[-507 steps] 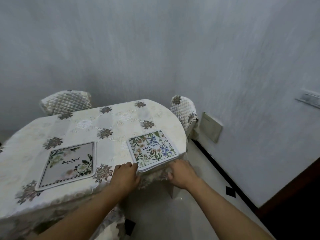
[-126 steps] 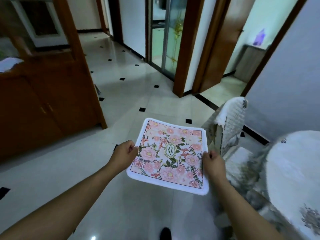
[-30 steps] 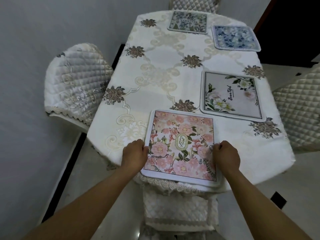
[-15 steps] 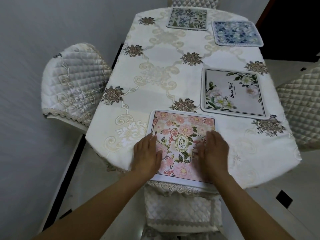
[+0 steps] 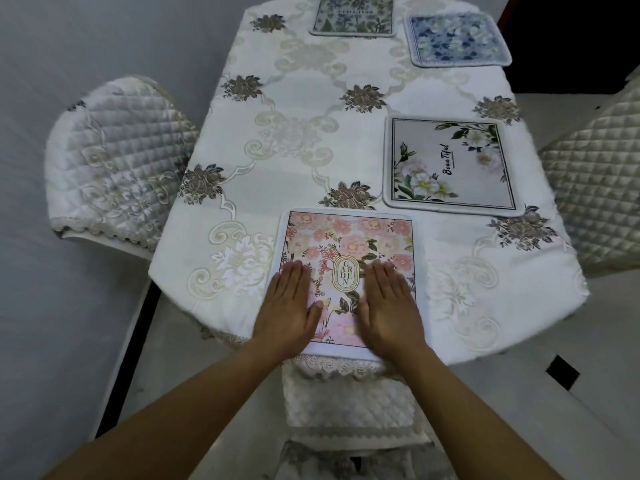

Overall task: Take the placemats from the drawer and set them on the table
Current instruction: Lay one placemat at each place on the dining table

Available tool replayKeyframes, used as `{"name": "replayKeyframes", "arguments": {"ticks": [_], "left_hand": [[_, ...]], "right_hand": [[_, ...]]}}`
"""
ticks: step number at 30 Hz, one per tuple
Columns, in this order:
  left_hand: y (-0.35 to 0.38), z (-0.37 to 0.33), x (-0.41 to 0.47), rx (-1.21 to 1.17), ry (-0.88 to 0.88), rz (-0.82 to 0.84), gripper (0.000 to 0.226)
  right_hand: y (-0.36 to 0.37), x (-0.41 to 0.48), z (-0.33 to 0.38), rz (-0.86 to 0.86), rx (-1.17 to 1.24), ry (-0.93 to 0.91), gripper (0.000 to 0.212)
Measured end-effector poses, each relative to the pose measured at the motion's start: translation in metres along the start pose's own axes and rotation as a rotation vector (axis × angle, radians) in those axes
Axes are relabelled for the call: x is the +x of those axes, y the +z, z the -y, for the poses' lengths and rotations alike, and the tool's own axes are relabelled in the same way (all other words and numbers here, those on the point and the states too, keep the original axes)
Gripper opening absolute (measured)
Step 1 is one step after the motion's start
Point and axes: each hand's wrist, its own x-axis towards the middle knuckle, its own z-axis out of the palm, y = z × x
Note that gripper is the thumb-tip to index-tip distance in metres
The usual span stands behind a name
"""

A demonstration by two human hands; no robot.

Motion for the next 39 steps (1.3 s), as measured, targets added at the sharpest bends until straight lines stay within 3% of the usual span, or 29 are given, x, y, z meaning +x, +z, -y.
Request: {"name": "replayKeyframes", "arguments": {"ticks": [7,15,21,30,39], "left_hand": [[-0.002,0.007,-0.006,-0.016,-0.01,-0.005,0.074],[-0.006,-0.02,0.094,-0.062,0.084,-0.039,0.066],[-0.008,-0.002,0.143,0.045,0.154,-0.045,0.067],[-0.011,0.049,0.128,0.031,0.015,-0.066,0.072],[0.0,0.033,0.034,-0.007,-0.03,-0.106,0.071]], "right_hand": [[-0.021,-0.022,-0.044,0.03,-0.037,0.122,0.07],[-0.022,0.087,-0.008,0.017,0.035,-0.119,0.066],[-0.011,0.134,-0.004,0.015,-0.014,-0.152,0.063],[-0.024,0.108,-0.079,-0.057,-0.051,0.012,0.072],[-0.015,0.02,-0.043,-0.052,-0.005,0.117,0.068]]}}
